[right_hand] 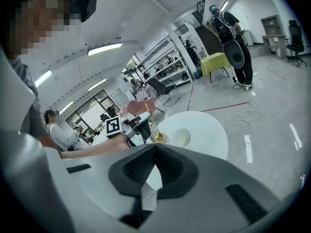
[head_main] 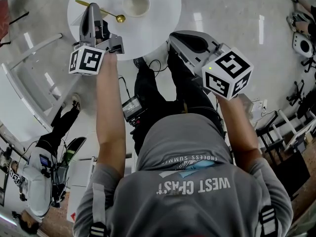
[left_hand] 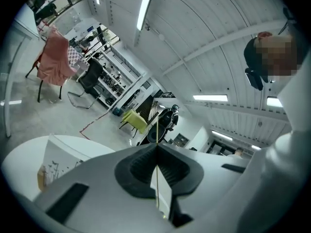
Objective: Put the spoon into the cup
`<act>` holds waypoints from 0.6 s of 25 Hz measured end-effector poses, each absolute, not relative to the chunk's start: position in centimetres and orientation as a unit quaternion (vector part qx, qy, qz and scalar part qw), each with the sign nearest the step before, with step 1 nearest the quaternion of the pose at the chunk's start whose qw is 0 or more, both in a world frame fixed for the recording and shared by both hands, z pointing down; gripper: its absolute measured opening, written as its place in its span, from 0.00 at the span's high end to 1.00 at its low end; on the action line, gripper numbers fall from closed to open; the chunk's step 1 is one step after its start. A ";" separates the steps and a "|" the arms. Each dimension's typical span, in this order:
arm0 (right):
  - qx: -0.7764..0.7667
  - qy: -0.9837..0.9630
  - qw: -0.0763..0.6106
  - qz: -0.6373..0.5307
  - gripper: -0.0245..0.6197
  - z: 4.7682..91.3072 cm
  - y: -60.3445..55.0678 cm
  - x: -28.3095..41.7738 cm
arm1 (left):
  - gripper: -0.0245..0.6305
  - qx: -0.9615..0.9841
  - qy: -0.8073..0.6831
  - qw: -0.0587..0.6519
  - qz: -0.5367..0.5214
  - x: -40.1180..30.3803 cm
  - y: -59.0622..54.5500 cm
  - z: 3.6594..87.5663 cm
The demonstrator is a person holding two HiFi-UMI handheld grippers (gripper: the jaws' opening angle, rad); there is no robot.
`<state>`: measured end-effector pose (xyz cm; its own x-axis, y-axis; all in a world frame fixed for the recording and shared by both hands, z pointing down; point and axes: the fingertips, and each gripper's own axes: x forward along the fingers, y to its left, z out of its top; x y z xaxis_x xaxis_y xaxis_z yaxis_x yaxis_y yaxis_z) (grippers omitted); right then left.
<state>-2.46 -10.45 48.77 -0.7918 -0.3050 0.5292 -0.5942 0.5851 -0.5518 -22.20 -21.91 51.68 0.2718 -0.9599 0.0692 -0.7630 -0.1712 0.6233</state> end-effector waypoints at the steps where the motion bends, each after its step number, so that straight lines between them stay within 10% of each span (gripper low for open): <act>1: 0.258 -0.869 0.193 0.375 0.96 48.8 -10.4 -2.5 | 0.96 0.742 -0.580 0.285 -0.178 -22.3 -21.9 51.8; 15: 0.253 -0.865 0.200 0.385 0.96 49.9 -10.1 -2.9 | 0.96 0.718 -0.597 0.288 -0.213 -23.2 -22.8 52.8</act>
<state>-2.94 -10.15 49.92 -0.7921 -0.2828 0.5408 -0.5912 0.5756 -0.5649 -23.18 -22.79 52.79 0.1967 -0.9797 0.0381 -0.7350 -0.1216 0.6671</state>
